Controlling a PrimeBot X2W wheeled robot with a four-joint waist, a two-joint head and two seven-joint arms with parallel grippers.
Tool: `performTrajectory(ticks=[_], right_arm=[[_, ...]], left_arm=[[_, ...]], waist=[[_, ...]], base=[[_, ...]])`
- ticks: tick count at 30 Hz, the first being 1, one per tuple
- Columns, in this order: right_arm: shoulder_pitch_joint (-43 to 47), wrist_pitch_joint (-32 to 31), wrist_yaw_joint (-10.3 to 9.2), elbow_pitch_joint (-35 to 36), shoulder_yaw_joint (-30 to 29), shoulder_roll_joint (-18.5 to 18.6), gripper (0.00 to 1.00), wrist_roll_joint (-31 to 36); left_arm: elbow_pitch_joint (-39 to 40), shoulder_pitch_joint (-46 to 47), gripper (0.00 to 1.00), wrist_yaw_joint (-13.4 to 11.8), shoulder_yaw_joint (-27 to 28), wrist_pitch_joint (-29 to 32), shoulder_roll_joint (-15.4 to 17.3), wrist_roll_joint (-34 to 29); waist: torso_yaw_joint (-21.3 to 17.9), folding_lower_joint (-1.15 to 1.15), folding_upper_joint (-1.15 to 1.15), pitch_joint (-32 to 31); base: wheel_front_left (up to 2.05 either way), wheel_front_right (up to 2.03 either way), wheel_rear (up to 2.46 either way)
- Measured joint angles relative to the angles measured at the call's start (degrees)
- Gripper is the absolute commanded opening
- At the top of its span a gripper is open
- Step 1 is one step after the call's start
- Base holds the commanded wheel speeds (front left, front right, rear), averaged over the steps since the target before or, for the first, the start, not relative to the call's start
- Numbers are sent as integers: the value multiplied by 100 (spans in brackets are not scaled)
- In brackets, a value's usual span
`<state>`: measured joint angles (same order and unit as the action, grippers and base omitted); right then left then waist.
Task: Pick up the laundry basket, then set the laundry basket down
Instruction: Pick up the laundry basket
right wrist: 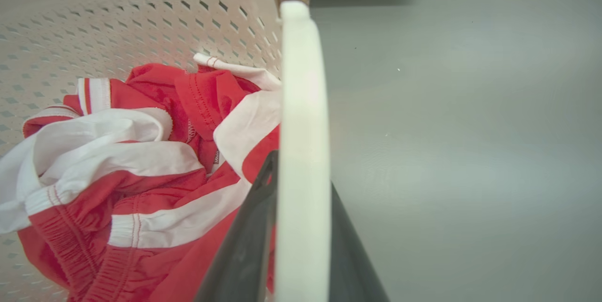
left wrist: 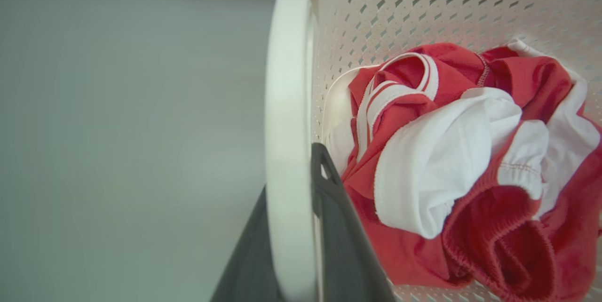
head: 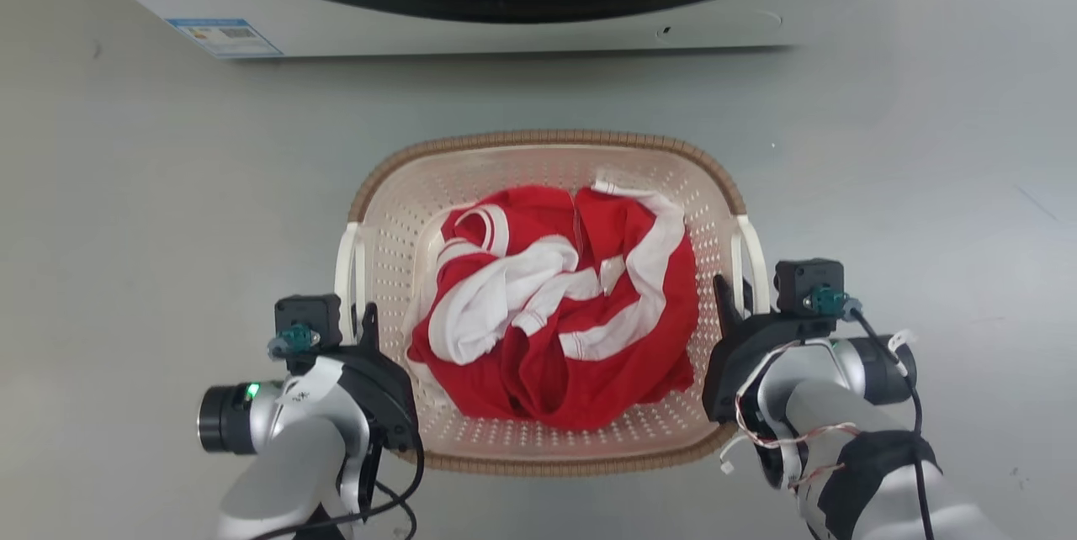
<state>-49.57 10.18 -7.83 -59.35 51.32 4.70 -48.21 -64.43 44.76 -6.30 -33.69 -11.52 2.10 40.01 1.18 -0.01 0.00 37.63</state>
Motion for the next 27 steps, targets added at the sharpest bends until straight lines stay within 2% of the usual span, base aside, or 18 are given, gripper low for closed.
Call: performTrajectory(ticks=[9,27], right_arm=[[716,0,-8,103,303,0,0,-307],[1617,-107,-8,92,668,-31,0,-804]], left_arm=[[7,-726,0,-23,-258,0,15,291],[-144,-1514,0,-23,-651,120,10,521]], waist=[[-40,0,0,-667],[-151,0,0,-1862]], base=[[0,0,0],[0,0,0]])
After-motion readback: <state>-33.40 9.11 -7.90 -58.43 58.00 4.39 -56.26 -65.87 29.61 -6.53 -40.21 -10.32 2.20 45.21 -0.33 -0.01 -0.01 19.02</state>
